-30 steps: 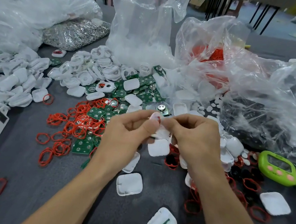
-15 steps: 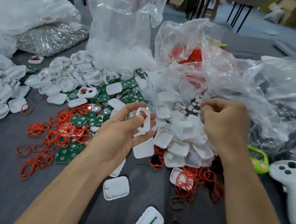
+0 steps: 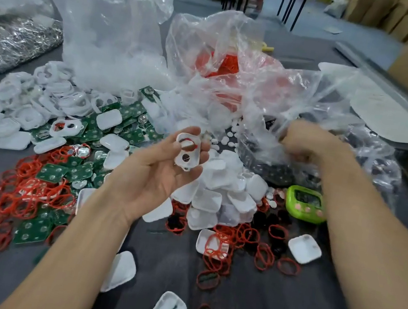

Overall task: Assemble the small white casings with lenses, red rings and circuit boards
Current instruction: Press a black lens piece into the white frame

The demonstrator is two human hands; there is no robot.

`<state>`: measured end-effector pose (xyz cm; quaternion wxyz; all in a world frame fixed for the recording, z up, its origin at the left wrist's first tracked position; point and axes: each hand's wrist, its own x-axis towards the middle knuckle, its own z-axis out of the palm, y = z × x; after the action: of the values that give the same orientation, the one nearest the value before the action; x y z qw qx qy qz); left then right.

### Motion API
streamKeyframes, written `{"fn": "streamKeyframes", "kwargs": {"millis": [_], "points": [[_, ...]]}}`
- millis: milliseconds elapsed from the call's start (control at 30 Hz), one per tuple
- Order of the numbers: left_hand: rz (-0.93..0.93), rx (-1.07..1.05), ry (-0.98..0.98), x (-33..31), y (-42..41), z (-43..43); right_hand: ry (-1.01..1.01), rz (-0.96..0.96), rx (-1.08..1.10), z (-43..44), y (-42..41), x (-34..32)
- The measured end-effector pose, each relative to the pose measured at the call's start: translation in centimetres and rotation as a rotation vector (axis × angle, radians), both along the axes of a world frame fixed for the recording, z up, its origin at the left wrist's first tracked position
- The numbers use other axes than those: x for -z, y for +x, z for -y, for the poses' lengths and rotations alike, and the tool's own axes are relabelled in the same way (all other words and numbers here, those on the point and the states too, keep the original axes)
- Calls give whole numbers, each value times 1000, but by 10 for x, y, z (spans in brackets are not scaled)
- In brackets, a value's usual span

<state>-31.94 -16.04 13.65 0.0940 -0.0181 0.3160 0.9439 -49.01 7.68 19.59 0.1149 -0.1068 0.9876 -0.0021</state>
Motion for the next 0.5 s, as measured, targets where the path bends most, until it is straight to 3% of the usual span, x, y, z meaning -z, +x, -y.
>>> {"fn": "streamKeyframes", "kwargs": {"millis": [167, 367, 500], "points": [[7, -6, -23, 2, -2, 1, 22, -120, -160, 5, -18, 2], [33, -23, -62, 0, -5, 1, 41, 74, -304, 13, -26, 4], [42, -45, -87, 2, -5, 5, -273, 22, -160, -7, -37, -4]]}}
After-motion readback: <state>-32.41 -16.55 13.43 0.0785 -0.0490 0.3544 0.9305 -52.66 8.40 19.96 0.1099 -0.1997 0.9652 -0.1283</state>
